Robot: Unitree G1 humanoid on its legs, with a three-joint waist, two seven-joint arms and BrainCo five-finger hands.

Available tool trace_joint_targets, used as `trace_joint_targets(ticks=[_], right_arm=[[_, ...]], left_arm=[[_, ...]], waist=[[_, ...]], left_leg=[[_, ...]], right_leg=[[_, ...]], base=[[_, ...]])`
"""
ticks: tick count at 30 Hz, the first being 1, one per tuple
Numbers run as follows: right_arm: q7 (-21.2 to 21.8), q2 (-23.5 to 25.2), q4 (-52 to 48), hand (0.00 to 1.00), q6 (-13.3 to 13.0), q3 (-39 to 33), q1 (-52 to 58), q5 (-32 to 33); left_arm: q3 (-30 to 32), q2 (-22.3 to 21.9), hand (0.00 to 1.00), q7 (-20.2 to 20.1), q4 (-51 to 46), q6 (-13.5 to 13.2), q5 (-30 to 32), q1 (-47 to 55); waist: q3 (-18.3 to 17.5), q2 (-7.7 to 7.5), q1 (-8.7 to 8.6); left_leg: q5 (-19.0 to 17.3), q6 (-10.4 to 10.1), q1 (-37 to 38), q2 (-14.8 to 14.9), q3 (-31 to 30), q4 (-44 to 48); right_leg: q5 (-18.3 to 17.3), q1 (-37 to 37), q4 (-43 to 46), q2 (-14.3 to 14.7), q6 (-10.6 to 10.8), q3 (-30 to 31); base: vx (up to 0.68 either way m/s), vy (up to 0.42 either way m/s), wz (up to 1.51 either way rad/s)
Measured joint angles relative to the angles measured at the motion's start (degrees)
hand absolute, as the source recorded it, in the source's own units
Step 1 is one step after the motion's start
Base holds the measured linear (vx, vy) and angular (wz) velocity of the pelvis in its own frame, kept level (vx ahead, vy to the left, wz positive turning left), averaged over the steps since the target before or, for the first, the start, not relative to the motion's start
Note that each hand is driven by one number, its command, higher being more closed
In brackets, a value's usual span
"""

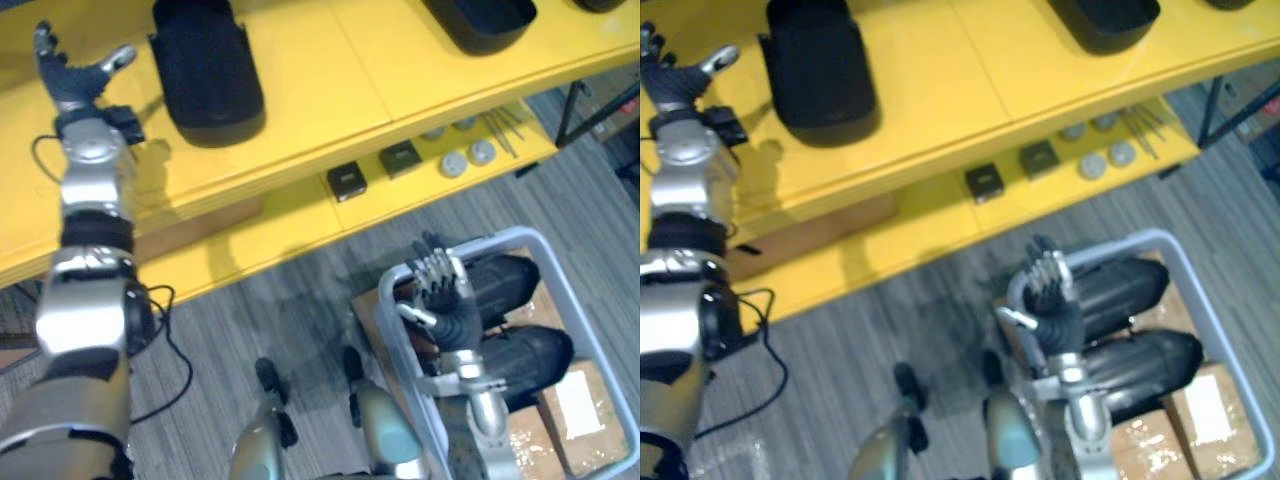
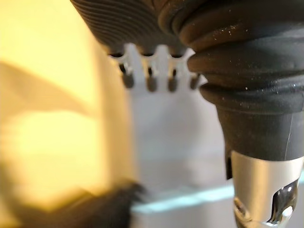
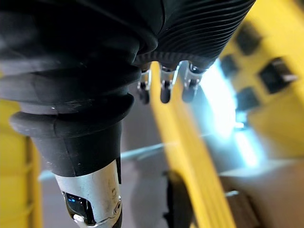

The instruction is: Walk over and take plastic housings, then place them on the shelf

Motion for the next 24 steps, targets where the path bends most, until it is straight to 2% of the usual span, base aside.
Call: trace_joint_targets(ticks=[2, 4, 7, 9, 10, 11, 14, 15, 18, 19, 21, 23, 24], right_arm=[[-2.78, -0.59, -0.05, 0.00, -0.12, -2.23, -4.81, -5.88], [-6.33, -1.61, 0.21, 0.00, -0.47, -4.61, -11.65, -11.18], [-9.66, -4.35, 1.77, 0.00, -1.70, -5.62, -19.47, -16.64], [-10.80, -5.86, 4.25, 0.00, -1.69, -5.72, -22.98, -19.42], [-11.13, -6.17, 4.86, 0.00, -1.67, -5.72, -23.36, -19.93], [-11.13, -6.44, 5.91, 0.00, -1.66, -5.57, -23.74, -21.71], [-11.08, -6.69, 6.56, 0.00, -1.65, -5.17, -23.95, -23.27], [-10.90, -7.49, 6.77, 0.00, -1.65, -5.15, -23.96, -24.35], [-9.99, -10.30, 8.89, 0.00, -1.65, -3.78, -24.45, -26.01], [-9.42, -11.97, 9.77, 1.00, -1.63, -2.29, -24.54, -27.08], [-7.50, -13.80, 10.42, 1.00, -1.70, -0.04, -24.84, -26.95], [-5.42, -13.99, 12.38, 1.00, -1.98, 1.46, -24.92, -25.86], [-5.00, -13.97, 13.03, 1.00, -2.07, 1.46, -24.89, -24.69]], left_arm=[[0.25, -8.11, 0.00, 1.61, -15.74, -2.42, 3.63, 14.04], [0.40, -14.54, 0.00, 3.06, -26.14, -3.90, 7.83, 26.82], [1.48, -19.26, 0.00, 3.49, -37.41, -4.80, 12.89, 40.99], [3.35, -20.44, 0.00, 3.34, -42.90, -7.03, 16.21, 48.93], [4.04, -20.60, 0.00, 3.30, -43.84, -7.63, 17.25, 50.74], [5.88, -21.45, 0.00, 3.28, -46.06, -8.99, 19.49, 55.79], [6.93, -21.67, 0.00, 2.86, -46.77, -10.59, 20.30, 62.77], [7.13, -22.29, 0.00, 1.92, -46.22, -10.68, 20.34, 67.31], [6.96, -23.77, 0.00, 0.02, -42.04, -10.69, 20.26, 72.49], [6.28, -23.39, 0.00, -1.88, -38.33, -10.74, 20.00, 74.01], [5.18, -23.25, 0.00, -5.19, -30.52, -10.71, 20.36, 74.66], [3.10, -22.77, 0.00, -9.53, -19.80, -10.60, 20.35, 75.54], [2.51, -22.77, 0.00, -10.51, -17.43, -10.52, 20.36, 75.56]], waist=[[-3.21, 1.38, 0.79], [-4.97, 2.76, 3.05], [-7.75, 4.80, 5.72], [-9.43, 5.66, 7.92], [-9.82, 5.67, 8.40], [-11.20, 5.57, 9.67], [-12.32, 4.93, 10.39], [-12.72, 4.34, 11.17], [-13.30, 3.35, 12.33], [-13.61, 2.96, 12.54], [-13.55, 2.70, 13.17], [-13.60, 2.59, 13.23], [-13.54, 2.52, 13.24]], left_leg=[[0.00, 0.00, 0.43, -0.23, -2.06, -0.02], [-0.06, -0.07, 1.95, -0.33, -3.58, -0.04], [-0.38, -0.42, 1.98, -0.43, -6.53, -0.06], [-0.58, -0.56, 2.32, -0.81, -9.15, -0.06], [-0.67, -0.43, 2.53, -1.00, -9.58, -0.06], [-0.72, -0.36, 2.79, -1.61, -11.48, -0.07], [-0.72, -0.36, 2.73, -2.16, -12.74, -0.07], [-0.72, -0.36, 2.68, -2.64, -13.95, -0.07], [-0.72, -0.36, 2.28, -3.19, -14.75, -0.07], [-0.71, -0.35, 1.82, -3.44, -15.50, -0.07], [-0.66, -0.36, 1.34, -3.45, -15.55, -0.06], [0.30, 0.03, 0.41, -3.33, -15.59, -0.06], [0.37, 0.00, 0.07, -3.31, -15.59, -0.06]], right_leg=[[-0.04, 1.95, -1.43, -0.15, 0.06, -1.60], [-0.13, 4.82, -2.49, -0.48, 0.14, -3.30], [-0.37, 6.90, -3.23, -0.66, 0.24, -6.45], [-0.56, 9.03, -3.99, -1.00, 0.43, -9.31], [-0.78, 9.76, -4.14, -1.15, 0.57, -10.11], [-1.07, 11.74, -4.92, -1.48, 0.74, -12.42], [-1.33, 13.40, -5.87, -1.91, 0.78, -15.07], [-1.58, 13.88, -6.35, -2.08, 1.09, -16.34], [-1.79, 14.64, -6.90, -2.10, 1.41, -17.64], [-1.80, 14.71, -7.14, -2.11, 1.42, -18.20], [-1.83, 14.47, -7.14, -2.08, 1.46, -18.40], [-1.93, 13.63, -6.90, -2.10, 1.62, -18.39], [-1.93, 13.31, -6.89, -2.12, 1.62, -18.39]], base=[[0.10, -0.017, 0.38], [0.05, 0.008, 0.45], [-0.01, 0.006, 0.52], [-0.03, 0.022, 0.60], [-0.03, 0.041, 0.84], [-0.02, 0.039, 0.68], [-0.01, 0.031, 0.56], [-0.03, 0.030, 0.56], [-0.01, 0.012, 0.35], [0.01, 0.010, 0.29], [0.01, 0.003, 0.16], [0.03, -0.009, 0.02], [0.05, -0.013, 0.00]])
